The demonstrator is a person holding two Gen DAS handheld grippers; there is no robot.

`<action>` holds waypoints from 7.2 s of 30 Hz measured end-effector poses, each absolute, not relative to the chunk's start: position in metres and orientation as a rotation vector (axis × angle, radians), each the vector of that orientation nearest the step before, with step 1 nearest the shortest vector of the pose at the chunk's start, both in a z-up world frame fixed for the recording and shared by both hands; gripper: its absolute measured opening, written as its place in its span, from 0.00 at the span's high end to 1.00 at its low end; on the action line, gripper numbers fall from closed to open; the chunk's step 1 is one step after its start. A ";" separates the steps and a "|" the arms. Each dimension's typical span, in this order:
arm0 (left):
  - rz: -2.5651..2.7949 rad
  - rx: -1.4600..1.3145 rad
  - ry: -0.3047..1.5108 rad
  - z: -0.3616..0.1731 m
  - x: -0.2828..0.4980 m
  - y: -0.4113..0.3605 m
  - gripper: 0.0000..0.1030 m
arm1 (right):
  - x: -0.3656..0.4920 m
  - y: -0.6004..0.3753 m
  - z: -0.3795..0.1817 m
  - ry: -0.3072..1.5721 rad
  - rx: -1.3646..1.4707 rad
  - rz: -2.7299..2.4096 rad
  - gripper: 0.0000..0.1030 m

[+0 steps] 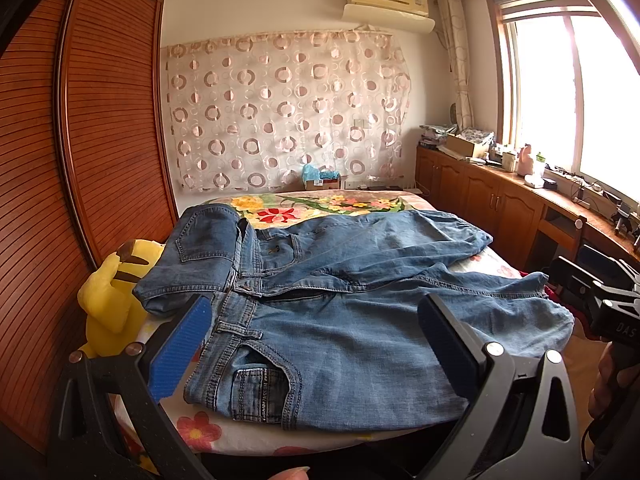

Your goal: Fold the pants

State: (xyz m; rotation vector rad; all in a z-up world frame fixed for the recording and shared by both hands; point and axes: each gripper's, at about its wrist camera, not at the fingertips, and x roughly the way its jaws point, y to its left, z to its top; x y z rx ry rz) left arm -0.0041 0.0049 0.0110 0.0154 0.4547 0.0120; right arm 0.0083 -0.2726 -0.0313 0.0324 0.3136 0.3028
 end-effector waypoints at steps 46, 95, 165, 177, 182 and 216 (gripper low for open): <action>0.078 0.003 0.688 -0.082 0.056 0.071 0.00 | 0.044 -0.303 -0.051 0.531 -0.058 0.192 0.05; -0.018 -0.035 0.641 -0.077 0.036 0.097 0.85 | 0.074 -0.304 -0.050 0.667 -0.104 0.248 0.16; 0.012 -0.012 0.422 0.025 0.178 0.116 0.86 | 0.165 -0.346 0.041 0.362 -0.088 0.211 0.87; 0.016 0.002 0.451 0.018 0.237 0.124 0.86 | 0.216 -0.325 0.050 0.375 -0.091 0.179 0.87; 0.018 0.008 0.460 0.018 0.263 0.125 0.86 | 0.230 -0.324 0.054 0.368 -0.083 0.178 0.87; 0.001 -0.005 0.604 -0.032 0.309 0.155 0.36 | 0.320 -0.298 0.025 0.565 -0.119 0.136 0.71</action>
